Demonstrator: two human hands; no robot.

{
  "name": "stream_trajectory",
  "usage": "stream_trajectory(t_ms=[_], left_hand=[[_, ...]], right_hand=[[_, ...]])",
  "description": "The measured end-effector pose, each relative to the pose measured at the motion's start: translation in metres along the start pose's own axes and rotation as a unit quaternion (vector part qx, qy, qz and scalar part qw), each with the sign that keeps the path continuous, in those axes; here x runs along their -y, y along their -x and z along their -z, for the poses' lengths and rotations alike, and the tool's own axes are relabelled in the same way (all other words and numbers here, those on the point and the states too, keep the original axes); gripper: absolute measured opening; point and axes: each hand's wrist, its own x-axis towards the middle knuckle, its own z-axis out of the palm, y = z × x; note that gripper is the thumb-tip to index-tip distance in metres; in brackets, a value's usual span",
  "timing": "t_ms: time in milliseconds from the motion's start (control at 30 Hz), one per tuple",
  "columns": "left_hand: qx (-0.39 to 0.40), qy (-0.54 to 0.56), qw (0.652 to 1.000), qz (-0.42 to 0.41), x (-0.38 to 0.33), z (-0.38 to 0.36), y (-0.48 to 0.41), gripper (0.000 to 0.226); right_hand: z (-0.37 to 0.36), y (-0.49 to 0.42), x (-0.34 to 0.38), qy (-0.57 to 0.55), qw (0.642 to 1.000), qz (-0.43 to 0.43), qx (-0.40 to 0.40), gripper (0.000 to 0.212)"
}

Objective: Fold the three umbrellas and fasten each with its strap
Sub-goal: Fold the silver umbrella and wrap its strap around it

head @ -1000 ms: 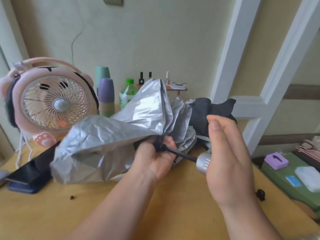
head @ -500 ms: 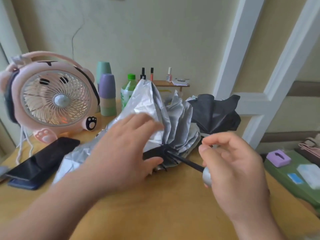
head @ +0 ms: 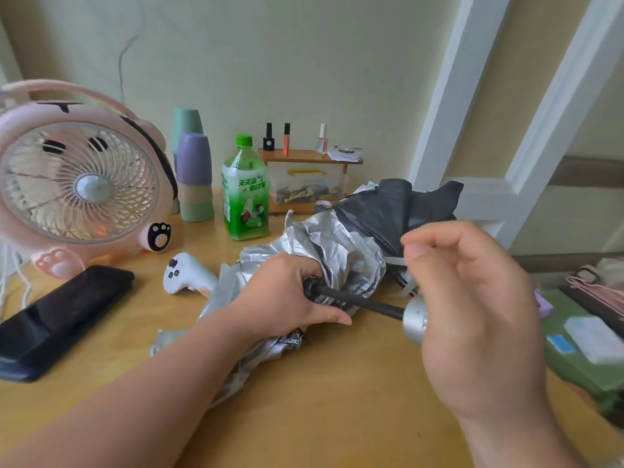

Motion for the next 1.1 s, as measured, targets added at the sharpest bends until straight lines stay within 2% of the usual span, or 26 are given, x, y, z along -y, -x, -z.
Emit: stream_trajectory(t_ms=[167, 233, 267, 300, 333, 400, 467, 600, 700, 767, 800, 867, 933, 1100], left_hand=[[-0.056, -0.039, 0.998, -0.014, -0.006, -0.001, -0.002, 0.063], [-0.084, -0.054, 0.991, -0.087, -0.025, -0.001, -0.002, 0.053], [-0.093, -0.054, 0.984, -0.141, -0.037, -0.003, -0.002, 0.04], [-0.099, -0.054, 0.977, -0.183, -0.048, -0.006, -0.001, 0.029], [-0.092, -0.056, 0.975, -0.196, -0.058, -0.007, 0.0, 0.026], [-0.036, -0.054, 0.986, -0.153, -0.067, -0.006, 0.001, 0.035], [0.032, -0.042, 0.991, -0.12, -0.061, -0.009, 0.003, 0.04], [0.138, 0.057, 0.983, -0.104, -0.047, -0.012, 0.001, 0.062], [0.174, 0.072, 0.975, -0.117, -0.03, -0.011, -0.002, 0.056], [0.185, 0.064, 0.971, -0.134, -0.026, -0.014, 0.001, 0.037], [0.179, 0.032, 0.971, -0.155, -0.025, -0.017, 0.002, 0.035], [0.151, -0.069, 0.966, -0.196, -0.026, -0.023, 0.002, 0.045], [0.122, -0.123, 0.965, -0.199, -0.031, -0.022, 0.001, 0.049], [0.144, -0.093, 0.975, -0.138, -0.045, -0.024, 0.005, 0.037]], right_hand=[[0.012, -0.036, -0.004, 0.049, 0.995, -0.08, 0.025, 0.024], [-0.006, -0.037, -0.011, 0.108, 0.992, -0.042, 0.05, 0.034], [-0.015, -0.032, -0.02, 0.144, 0.987, -0.006, 0.074, 0.046], [-0.022, -0.027, -0.03, 0.154, 0.984, -0.001, 0.088, 0.056], [-0.027, -0.022, -0.033, 0.127, 0.987, -0.037, 0.091, 0.059], [-0.025, -0.021, -0.039, 0.057, 0.992, -0.105, 0.034, 0.051], [-0.02, -0.024, -0.043, 0.053, 0.99, -0.124, 0.029, 0.044], [-0.023, -0.026, -0.055, 0.065, 0.99, -0.119, 0.047, 0.034], [-0.023, -0.021, -0.068, 0.025, 0.995, -0.095, 0.0, 0.025], [-0.022, -0.013, -0.074, 0.006, 0.997, -0.071, -0.038, 0.03], [-0.021, -0.009, -0.077, -0.001, 0.996, -0.073, -0.049, 0.032], [-0.017, -0.006, -0.083, -0.012, 0.994, -0.089, -0.061, 0.034], [-0.013, -0.005, -0.087, -0.018, 0.994, -0.099, -0.049, 0.035], [-0.012, -0.006, -0.086, -0.018, 0.997, -0.076, 0.003, 0.04]])
